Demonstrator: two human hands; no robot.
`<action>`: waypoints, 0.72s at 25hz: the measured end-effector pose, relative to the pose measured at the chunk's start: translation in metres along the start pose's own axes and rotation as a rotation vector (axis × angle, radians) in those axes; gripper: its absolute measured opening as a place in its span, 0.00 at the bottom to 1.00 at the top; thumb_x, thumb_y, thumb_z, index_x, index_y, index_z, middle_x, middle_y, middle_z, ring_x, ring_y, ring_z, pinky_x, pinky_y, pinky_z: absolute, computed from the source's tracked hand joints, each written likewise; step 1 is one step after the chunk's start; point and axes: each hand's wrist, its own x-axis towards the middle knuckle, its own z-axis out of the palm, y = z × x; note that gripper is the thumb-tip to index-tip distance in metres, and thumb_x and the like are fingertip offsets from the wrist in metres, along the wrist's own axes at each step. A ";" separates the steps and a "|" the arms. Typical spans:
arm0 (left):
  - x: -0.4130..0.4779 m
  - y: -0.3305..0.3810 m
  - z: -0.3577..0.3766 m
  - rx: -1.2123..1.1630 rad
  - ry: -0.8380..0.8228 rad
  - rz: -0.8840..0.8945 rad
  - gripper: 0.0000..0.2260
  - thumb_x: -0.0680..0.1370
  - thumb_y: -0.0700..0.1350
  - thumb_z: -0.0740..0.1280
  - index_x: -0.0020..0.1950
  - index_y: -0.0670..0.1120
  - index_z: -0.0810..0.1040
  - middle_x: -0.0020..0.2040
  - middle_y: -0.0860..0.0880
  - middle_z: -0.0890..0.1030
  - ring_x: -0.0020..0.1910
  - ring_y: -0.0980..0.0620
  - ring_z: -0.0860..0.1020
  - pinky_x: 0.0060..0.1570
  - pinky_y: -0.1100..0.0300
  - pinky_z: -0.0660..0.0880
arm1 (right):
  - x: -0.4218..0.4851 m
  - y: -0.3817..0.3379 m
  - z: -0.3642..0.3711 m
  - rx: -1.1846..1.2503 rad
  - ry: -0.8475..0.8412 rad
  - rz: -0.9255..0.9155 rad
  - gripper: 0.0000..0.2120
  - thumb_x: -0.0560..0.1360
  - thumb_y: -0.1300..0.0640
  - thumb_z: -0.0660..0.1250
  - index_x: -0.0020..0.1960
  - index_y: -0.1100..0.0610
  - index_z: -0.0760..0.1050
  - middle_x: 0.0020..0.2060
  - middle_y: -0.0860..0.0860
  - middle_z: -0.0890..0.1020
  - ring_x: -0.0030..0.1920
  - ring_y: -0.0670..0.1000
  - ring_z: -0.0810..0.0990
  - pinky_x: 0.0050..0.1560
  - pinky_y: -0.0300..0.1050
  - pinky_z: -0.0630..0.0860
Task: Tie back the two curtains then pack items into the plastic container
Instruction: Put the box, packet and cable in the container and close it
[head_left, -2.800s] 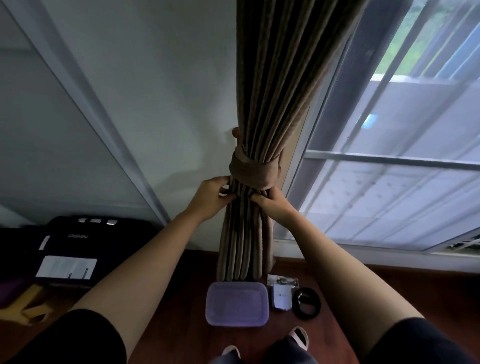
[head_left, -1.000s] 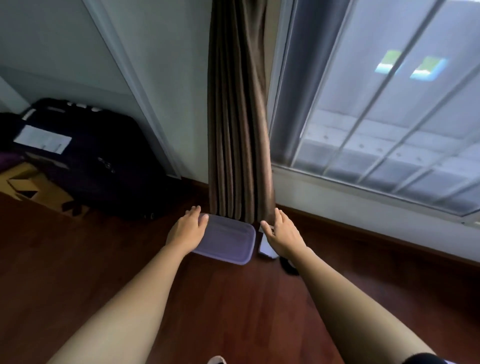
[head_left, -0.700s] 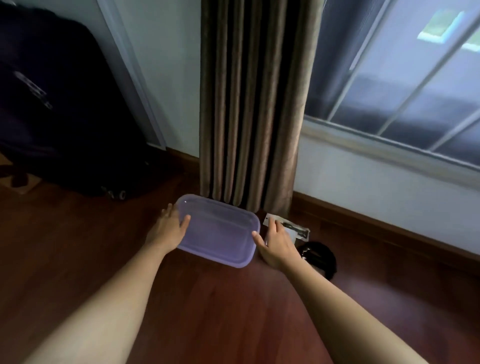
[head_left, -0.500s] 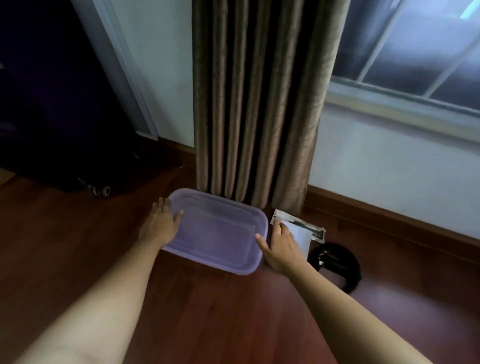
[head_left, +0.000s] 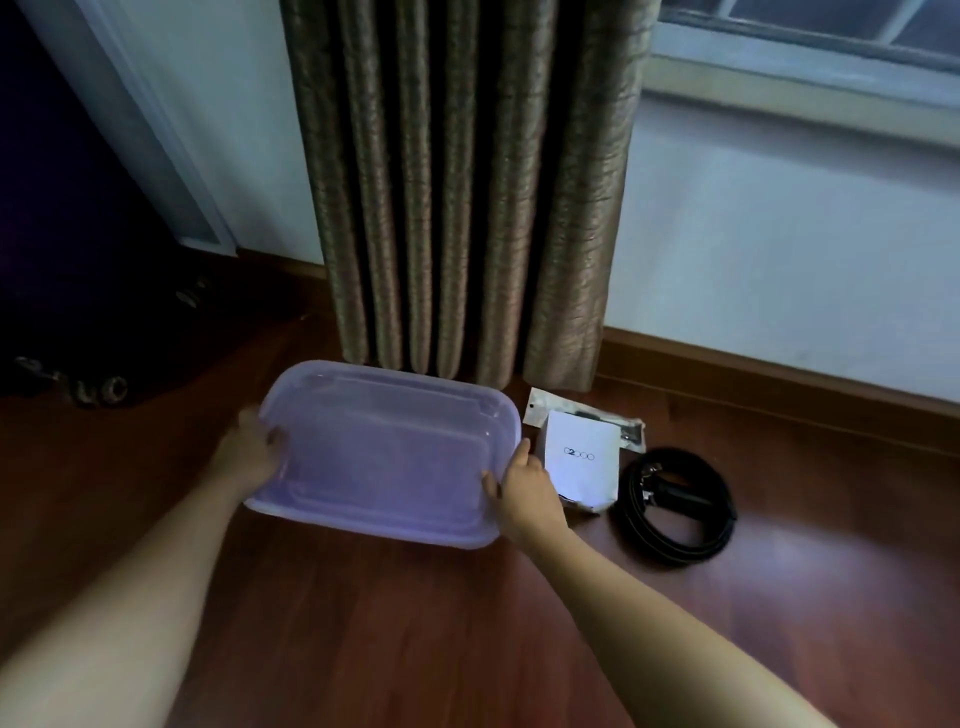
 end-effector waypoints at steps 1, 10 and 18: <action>-0.001 0.000 -0.004 0.000 0.000 -0.036 0.24 0.81 0.46 0.58 0.74 0.41 0.55 0.69 0.35 0.66 0.65 0.34 0.69 0.58 0.43 0.69 | 0.000 -0.002 -0.001 0.012 -0.006 0.008 0.35 0.80 0.47 0.56 0.75 0.66 0.44 0.68 0.63 0.66 0.66 0.62 0.68 0.62 0.52 0.68; -0.063 -0.009 -0.054 -0.047 -0.343 -0.071 0.21 0.73 0.51 0.69 0.61 0.46 0.66 0.58 0.42 0.73 0.51 0.41 0.76 0.38 0.52 0.77 | -0.075 0.050 -0.021 0.230 -0.150 -0.007 0.39 0.77 0.48 0.62 0.76 0.58 0.42 0.73 0.60 0.56 0.72 0.60 0.61 0.69 0.49 0.61; -0.166 0.064 0.052 0.015 -0.804 0.080 0.14 0.73 0.40 0.68 0.56 0.44 0.67 0.36 0.44 0.77 0.32 0.49 0.76 0.37 0.53 0.78 | -0.188 0.218 -0.058 0.312 -0.047 0.088 0.38 0.70 0.40 0.65 0.75 0.49 0.53 0.66 0.53 0.69 0.68 0.53 0.65 0.66 0.46 0.64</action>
